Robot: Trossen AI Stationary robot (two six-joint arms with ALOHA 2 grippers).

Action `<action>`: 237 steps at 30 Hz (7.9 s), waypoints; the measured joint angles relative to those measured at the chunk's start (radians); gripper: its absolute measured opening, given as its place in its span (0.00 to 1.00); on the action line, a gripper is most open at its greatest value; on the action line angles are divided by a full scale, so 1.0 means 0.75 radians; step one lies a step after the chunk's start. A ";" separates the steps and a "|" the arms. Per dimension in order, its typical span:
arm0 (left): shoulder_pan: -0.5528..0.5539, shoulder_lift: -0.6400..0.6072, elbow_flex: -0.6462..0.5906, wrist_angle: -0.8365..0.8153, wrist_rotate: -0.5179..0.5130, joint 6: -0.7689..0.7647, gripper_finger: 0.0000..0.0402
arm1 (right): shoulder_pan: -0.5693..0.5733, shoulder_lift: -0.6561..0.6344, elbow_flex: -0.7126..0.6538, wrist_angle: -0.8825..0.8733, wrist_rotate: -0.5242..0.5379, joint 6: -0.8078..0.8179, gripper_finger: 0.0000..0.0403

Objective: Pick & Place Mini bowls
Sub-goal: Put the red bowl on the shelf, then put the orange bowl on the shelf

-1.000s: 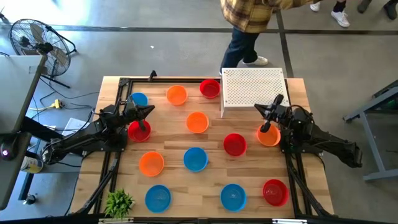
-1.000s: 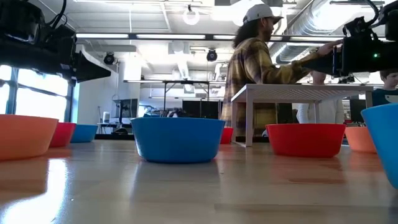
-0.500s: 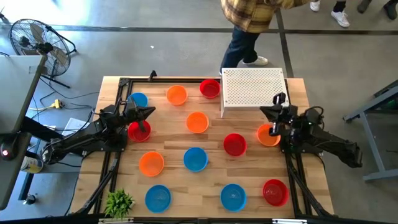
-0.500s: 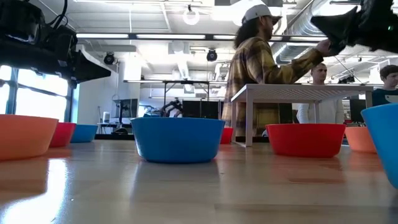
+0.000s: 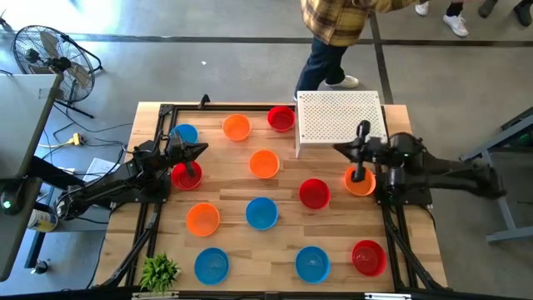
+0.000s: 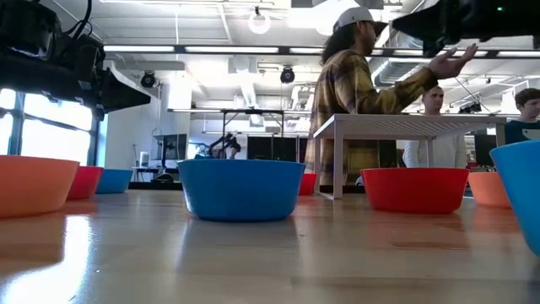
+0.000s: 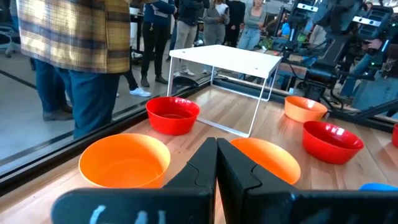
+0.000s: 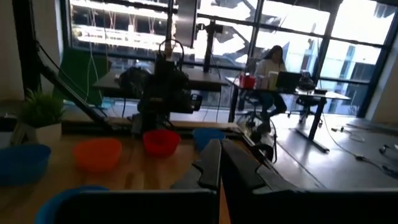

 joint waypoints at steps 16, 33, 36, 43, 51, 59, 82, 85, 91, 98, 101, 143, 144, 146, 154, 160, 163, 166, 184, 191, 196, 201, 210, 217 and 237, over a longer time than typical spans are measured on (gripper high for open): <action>0.000 0.047 0.000 0.003 0.029 0.024 0.00 | 0.419 0.669 0.358 -0.373 0.556 0.509 0.01; 0.000 0.224 0.000 0.027 0.160 -0.129 0.00 | 0.643 1.323 0.877 -1.491 0.471 1.531 0.49; 0.000 0.246 0.000 0.031 0.195 -0.130 0.00 | 0.615 1.260 0.788 -1.557 0.452 1.651 0.50; -0.001 0.254 0.000 0.038 0.211 -0.140 0.00 | 0.496 1.041 0.439 -1.140 0.322 1.701 0.46; 0.000 0.254 0.000 0.038 0.218 -0.140 0.00 | 0.324 1.048 0.287 -0.898 0.175 1.584 0.35; 0.000 0.254 0.001 0.080 0.202 0.030 0.00 | 0.288 1.065 0.287 -0.830 0.145 1.455 0.08; 0.000 0.254 0.028 0.176 0.133 0.272 0.00 | 0.220 1.056 0.822 -1.220 -0.019 1.256 0.01; 0.000 0.254 0.031 0.181 0.133 0.254 0.00 | 0.144 1.053 1.003 -1.385 -0.015 1.149 0.01; 0.000 0.254 0.031 0.181 0.129 0.245 0.00 | -0.135 1.032 1.365 -1.717 0.081 0.893 0.00; 0.000 0.254 0.033 0.180 0.128 0.245 0.00 | -0.724 1.037 1.529 -1.943 0.156 0.632 0.00; 0.000 0.254 0.033 0.180 0.128 0.245 0.00 | -0.970 1.048 1.519 -1.941 0.129 0.525 0.00; 0.000 0.254 0.033 0.217 0.142 0.241 0.00 | -1.248 1.450 1.540 -1.877 0.524 0.350 0.03; 0.000 0.254 0.034 0.218 0.142 0.241 0.00 | -1.248 1.450 1.540 -1.878 0.529 0.350 0.03; 0.000 0.254 0.033 0.218 0.142 0.241 0.00 | -1.248 1.450 1.540 -1.877 0.532 0.350 0.03; 0.000 0.254 0.033 0.218 0.142 0.241 0.00 | -1.247 1.450 1.539 -1.878 0.547 0.357 0.03; 0.000 0.254 0.033 0.218 0.142 0.241 0.00 | -1.247 1.450 1.538 -1.877 0.549 0.367 0.07; 0.000 0.254 0.034 0.218 0.142 0.240 0.00 | -1.247 1.451 1.536 -1.878 0.543 0.367 0.10; 0.000 0.254 0.034 0.218 0.142 0.240 0.00 | -1.247 1.451 1.536 -1.876 0.535 0.368 0.12; 0.001 0.254 0.034 0.194 0.001 0.281 0.00 | -1.087 1.251 1.627 -1.858 0.346 0.192 0.03; 0.001 0.254 0.033 0.021 0.036 0.038 0.00 | -0.869 0.905 1.159 -1.303 0.119 0.139 0.03; 0.000 0.254 0.037 -0.008 0.083 -0.055 0.00 | -0.687 0.694 0.800 -0.865 0.035 0.137 0.00; 0.001 0.304 0.112 -0.048 0.056 -0.074 0.00 | -0.517 0.563 0.521 -0.486 0.026 0.136 0.01; 0.000 0.563 0.276 -0.124 0.047 -0.065 0.00 | -0.332 0.483 0.297 -0.184 0.034 0.134 0.01; 0.002 0.953 0.443 -0.148 -0.055 -0.120 0.00 | -0.238 0.488 0.279 -0.180 0.105 0.099 0.01; 0.565 1.979 1.257 -0.553 0.141 -0.064 0.38 | -0.196 0.488 0.279 -0.177 0.116 0.051 0.03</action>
